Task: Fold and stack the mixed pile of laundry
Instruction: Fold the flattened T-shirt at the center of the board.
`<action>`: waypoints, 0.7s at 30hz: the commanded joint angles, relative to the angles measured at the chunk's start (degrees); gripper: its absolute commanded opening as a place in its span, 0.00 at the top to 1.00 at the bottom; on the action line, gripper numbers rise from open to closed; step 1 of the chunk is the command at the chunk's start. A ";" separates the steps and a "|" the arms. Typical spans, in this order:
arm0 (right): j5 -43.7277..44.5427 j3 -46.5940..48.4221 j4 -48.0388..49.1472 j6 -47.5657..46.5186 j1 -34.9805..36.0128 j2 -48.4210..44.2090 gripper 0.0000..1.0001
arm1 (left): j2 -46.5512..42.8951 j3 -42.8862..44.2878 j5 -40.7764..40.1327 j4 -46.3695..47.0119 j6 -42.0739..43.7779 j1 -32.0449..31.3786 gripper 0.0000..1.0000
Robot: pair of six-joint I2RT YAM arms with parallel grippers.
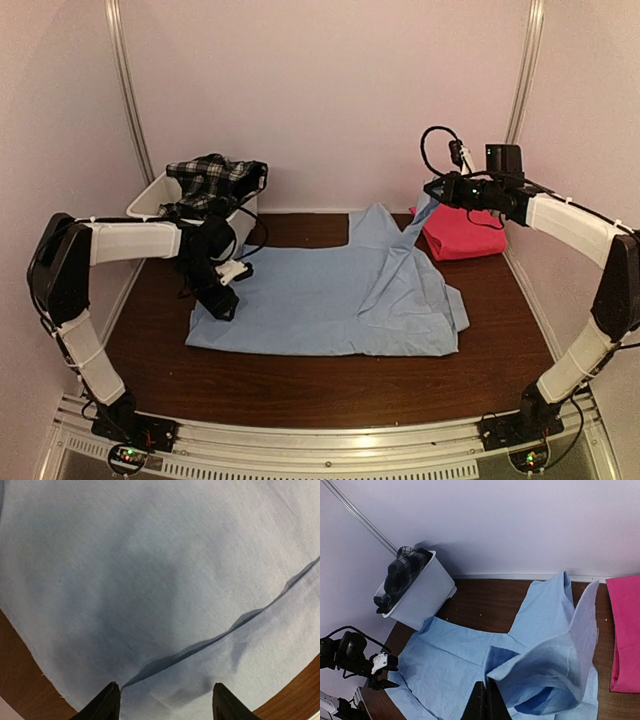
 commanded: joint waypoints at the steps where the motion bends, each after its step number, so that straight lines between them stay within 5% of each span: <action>1: -3.86 -9.07 4.08 2.43 1.23 -0.53 1.00 | 2.88 -0.24 3.93 1.66 2.37 -0.59 0.35; 10: -7.27 -17.87 13.41 7.37 8.66 11.87 1.00 | 5.54 -0.97 4.21 3.36 1.31 -2.05 0.36; 21: 0.24 -29.94 10.35 9.18 2.12 9.96 1.00 | 9.46 -1.39 8.43 6.62 1.55 -10.56 0.37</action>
